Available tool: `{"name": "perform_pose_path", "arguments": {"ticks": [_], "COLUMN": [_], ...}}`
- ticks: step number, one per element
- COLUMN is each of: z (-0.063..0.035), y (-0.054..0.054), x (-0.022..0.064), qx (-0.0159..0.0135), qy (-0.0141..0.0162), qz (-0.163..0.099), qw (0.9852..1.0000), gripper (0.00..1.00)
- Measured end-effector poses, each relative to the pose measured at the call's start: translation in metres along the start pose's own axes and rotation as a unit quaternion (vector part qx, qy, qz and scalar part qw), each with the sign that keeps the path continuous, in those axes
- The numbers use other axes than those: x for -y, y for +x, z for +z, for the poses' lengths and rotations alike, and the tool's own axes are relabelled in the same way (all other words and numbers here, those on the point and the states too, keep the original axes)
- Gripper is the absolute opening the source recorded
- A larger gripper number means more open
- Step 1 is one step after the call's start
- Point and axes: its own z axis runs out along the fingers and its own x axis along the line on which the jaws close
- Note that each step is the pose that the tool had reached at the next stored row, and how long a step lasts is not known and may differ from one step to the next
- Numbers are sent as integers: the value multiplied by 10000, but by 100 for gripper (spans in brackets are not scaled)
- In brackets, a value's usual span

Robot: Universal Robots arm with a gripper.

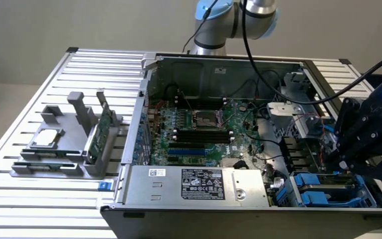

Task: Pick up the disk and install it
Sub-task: 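Insert the second disk wire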

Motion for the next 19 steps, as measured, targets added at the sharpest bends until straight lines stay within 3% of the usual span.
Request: {"name": "perform_pose_path", "arguments": {"ticks": [2,4,19], "z": [16,29,135], "y": [-5,-8,-44], "x": [6,12,18], "qx": [-3,-5,-8], "qy": [-49,-68,-121], "qz": [-4,-5,-10], "qw": [10000,10000,9999], "gripper": [16,16,16]}}
